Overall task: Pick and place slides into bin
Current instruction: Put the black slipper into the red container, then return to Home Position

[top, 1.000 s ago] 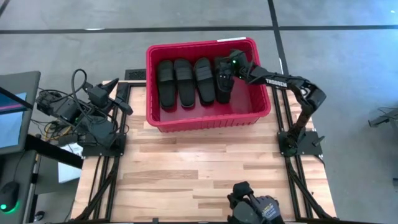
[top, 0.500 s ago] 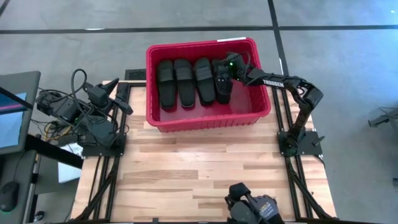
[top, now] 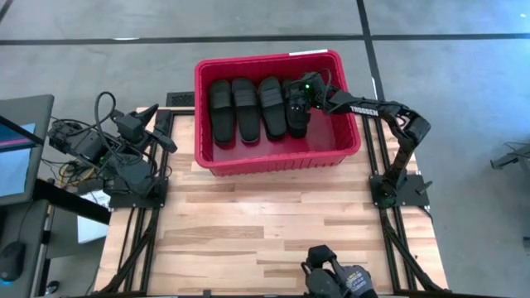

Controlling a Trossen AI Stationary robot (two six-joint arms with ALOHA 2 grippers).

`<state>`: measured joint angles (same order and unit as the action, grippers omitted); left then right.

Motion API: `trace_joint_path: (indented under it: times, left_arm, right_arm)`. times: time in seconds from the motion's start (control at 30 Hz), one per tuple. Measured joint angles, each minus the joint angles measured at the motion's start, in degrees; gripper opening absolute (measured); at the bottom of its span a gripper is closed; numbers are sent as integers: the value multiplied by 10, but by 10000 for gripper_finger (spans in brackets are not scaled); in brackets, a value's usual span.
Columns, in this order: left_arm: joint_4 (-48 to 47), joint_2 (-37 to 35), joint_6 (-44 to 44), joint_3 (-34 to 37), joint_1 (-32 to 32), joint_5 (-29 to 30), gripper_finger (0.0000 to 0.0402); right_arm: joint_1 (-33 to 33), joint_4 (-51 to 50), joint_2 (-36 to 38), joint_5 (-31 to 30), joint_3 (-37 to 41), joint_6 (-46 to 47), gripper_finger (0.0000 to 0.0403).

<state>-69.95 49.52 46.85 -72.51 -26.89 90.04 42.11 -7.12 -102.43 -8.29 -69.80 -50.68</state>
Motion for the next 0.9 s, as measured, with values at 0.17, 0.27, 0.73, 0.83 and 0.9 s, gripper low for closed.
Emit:
trace_joint_path:
  times: [0.17,0.27,0.73,0.83,0.9]
  left_arm:
    - [0,0,0,0,0,-2,192]
    - [0,3,0,0,0,-2,192]
    - [0,7,0,0,0,-11,192]
    - [0,10,0,0,0,-12,192]
    - [0,14,0,0,0,-19,192]
  right_arm:
    - [0,-8,3,-8,0,12,172]
    - [-2,-10,11,-10,0,12,209]
    - [-5,-72,40,7,0,-1,260]
    - [-11,-78,41,5,0,0,260]
    - [-13,-78,46,5,0,1,260]
